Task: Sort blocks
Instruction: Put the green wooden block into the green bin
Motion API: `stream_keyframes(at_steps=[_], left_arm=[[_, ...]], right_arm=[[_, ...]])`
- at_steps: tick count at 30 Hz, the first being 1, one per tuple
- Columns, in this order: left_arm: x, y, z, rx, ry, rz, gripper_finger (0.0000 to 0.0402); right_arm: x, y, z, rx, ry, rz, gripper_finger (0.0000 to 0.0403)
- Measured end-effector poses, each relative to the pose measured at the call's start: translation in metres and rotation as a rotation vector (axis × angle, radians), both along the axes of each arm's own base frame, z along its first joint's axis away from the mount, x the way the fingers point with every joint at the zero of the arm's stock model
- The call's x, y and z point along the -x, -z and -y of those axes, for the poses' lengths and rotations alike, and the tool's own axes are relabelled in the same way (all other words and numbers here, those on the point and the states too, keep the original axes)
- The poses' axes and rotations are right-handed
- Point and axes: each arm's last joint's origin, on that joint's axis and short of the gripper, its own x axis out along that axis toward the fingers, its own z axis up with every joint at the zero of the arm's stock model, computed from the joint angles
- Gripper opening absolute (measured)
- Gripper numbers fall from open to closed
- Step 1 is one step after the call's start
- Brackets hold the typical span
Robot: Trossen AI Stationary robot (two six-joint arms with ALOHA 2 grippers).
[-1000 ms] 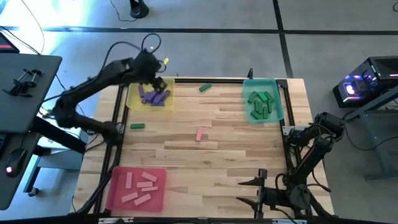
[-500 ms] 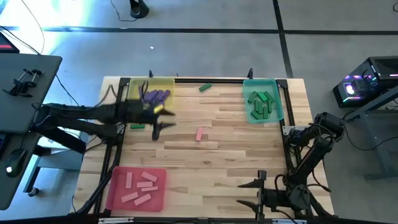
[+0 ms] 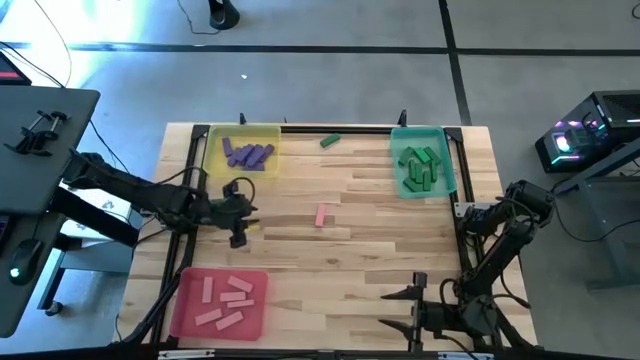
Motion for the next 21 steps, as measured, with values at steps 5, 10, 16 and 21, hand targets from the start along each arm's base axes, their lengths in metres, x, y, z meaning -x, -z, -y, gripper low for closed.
stream_keyframes(at_steps=[5, 10, 16, 21], left_arm=[[0.006, 0.005, 0.000, 0.057, 0.008, -0.085, 0.0143], [0.019, 0.010, -0.013, 0.136, -0.202, -0.220, 0.0151], [0.028, 0.008, -0.029, 0.280, -0.436, -0.315, 0.0197], [0.032, 0.011, -0.043, 0.361, -0.534, -0.395, 0.0246]], right_arm=[[-0.004, 0.000, 0.003, -0.004, 0.000, 0.004, 0.0220], [-0.005, 0.000, 0.003, -0.003, 0.001, 0.004, 0.0220], [-0.005, -0.001, 0.003, 0.007, 0.001, 0.004, 0.0220], [-0.006, -0.001, 0.004, 0.021, 0.005, 0.003, 0.0220]])
